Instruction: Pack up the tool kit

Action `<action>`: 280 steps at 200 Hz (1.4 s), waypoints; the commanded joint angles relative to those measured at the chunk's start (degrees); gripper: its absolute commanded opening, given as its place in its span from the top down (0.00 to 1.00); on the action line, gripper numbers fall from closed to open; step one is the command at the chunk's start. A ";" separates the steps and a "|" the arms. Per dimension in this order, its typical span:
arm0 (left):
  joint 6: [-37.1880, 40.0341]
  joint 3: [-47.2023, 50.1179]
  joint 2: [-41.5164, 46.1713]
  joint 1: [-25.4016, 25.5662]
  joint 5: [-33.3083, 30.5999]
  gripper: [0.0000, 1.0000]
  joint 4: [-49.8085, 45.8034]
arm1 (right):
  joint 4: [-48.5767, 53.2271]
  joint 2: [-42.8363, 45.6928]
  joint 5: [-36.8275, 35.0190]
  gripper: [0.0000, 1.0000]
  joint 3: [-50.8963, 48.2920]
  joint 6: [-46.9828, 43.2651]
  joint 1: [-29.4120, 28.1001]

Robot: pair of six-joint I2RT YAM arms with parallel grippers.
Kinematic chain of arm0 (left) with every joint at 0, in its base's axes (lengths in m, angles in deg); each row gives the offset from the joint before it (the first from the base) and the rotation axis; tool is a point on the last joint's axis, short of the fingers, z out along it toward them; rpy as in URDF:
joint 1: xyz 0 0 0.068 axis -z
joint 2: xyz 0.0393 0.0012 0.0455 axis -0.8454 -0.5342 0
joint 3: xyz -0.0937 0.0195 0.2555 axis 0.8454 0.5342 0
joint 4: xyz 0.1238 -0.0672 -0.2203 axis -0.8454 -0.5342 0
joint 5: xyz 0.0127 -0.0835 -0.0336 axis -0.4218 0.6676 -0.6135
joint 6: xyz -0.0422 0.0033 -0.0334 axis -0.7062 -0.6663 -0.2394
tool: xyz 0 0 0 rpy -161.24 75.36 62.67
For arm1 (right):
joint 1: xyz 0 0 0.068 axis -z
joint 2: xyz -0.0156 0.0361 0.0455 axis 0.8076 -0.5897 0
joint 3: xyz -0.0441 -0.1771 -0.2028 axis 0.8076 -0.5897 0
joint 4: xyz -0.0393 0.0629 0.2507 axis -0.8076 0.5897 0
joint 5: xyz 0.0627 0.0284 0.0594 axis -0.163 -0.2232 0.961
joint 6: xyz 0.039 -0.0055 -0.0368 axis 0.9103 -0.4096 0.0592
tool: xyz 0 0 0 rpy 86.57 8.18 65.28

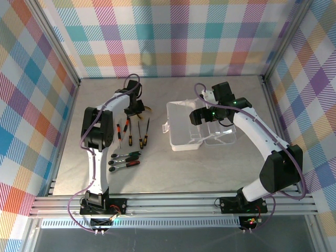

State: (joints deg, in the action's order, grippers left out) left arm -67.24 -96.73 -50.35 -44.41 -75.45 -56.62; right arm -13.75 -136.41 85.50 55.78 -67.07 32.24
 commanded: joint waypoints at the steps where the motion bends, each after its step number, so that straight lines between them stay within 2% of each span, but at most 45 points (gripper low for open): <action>1: 2.75 1.64 8.33 -0.12 3.40 1.00 3.60 | 1.30 1.38 2.34 0.01 2.58 -0.48 -0.35; 30: 3.77 3.46 13.04 -0.12 6.53 1.00 4.38 | 1.31 2.14 4.47 0.01 3.32 -0.17 -0.35; 48: 4.31 5.02 16.19 -0.12 11.41 1.00 5.64 | 0.61 2.54 7.48 0.01 3.73 0.55 -0.35; 74: 4.26 10.40 20.85 0.22 22.73 1.00 11.59 | -2.34 2.10 16.75 0.00 4.71 3.73 -0.25; 98: 5.33 15.82 25.17 1.73 29.07 1.00 17.22 | -5.19 -0.52 24.41 0.07 7.19 7.51 -0.26; 130: 7.63 18.83 28.98 5.23 29.26 1.00 19.60 | -6.44 -4.82 28.19 0.17 11.03 10.68 -0.67; 184: 7.62 19.04 31.24 11.23 28.85 1.00 21.60 | -7.56 -9.62 26.84 0.24 11.79 12.47 -4.43; 223: 7.22 18.51 30.33 12.58 29.90 1.00 21.86 | -12.57 -10.01 27.66 0.31 9.38 15.34 -4.73; 260: 7.01 18.57 30.43 13.16 30.07 1.00 22.12 | -12.22 -12.36 27.89 0.45 10.17 15.37 -5.33; 280: 6.80 18.59 30.67 13.24 30.67 1.00 22.52 | -12.64 -13.29 27.72 0.46 9.90 15.58 -5.40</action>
State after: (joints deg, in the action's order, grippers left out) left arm -60.92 -76.82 -21.37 -31.85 -47.08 -37.23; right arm -24.83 -147.80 111.95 65.90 -51.90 27.38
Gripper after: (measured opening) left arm 0.086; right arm 0.545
